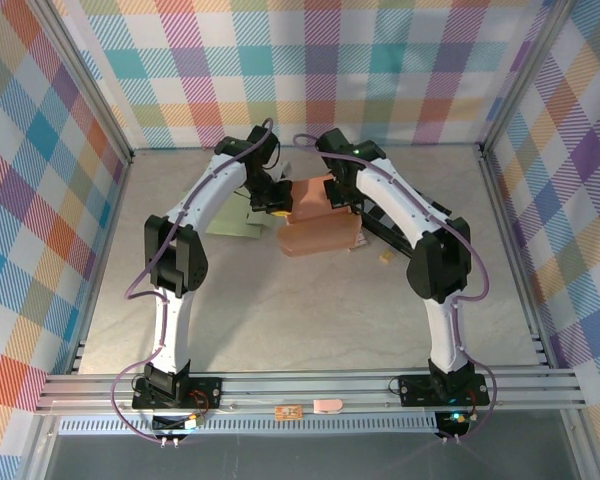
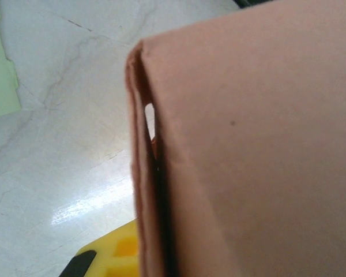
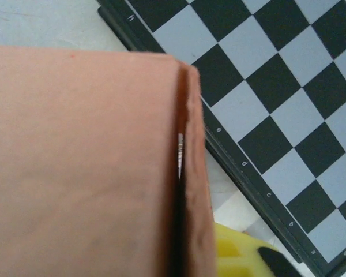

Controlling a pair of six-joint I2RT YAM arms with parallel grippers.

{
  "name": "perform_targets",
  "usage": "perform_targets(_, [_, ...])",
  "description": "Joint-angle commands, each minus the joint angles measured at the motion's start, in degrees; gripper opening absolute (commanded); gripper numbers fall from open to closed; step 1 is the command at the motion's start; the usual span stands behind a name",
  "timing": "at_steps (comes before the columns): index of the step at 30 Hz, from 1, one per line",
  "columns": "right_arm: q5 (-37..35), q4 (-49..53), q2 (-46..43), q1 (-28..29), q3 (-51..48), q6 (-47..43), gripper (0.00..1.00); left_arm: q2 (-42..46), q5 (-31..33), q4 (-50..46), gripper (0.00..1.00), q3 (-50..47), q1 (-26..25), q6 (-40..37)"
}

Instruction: Fold the paper box

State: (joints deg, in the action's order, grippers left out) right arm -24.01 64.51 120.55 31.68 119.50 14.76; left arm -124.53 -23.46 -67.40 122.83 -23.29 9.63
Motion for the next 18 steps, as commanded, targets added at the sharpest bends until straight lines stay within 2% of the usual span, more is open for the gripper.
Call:
perform_targets(1, [-8.67,2.95,1.51,1.11,1.96,0.27,0.03,-0.71,-0.92,-2.43,0.0,2.15,-0.09,-0.22])
perform_targets(3, [-11.43,3.21,1.94,1.92,2.12,0.32,0.0,-0.8,-1.08,-2.46,0.0,2.13,-0.09,-0.16])
perform_targets(11, [-17.65,4.48,3.81,4.0,3.56,0.23,0.0,-1.2,-1.37,-2.31,0.0,2.52,-0.03,0.13])
perform_targets(14, [-14.64,4.22,3.21,4.0,3.89,0.66,0.0,-1.24,-1.42,-2.3,0.0,2.5,-0.1,0.21])
perform_targets(15, [-13.26,4.23,2.91,3.94,4.25,0.95,0.05,-1.24,-1.44,-2.37,0.0,2.46,-0.1,0.22])
perform_targets(18, [-6.62,2.82,0.67,3.44,4.69,0.92,0.31,-1.15,-1.34,-2.55,0.0,2.43,-0.07,0.15])
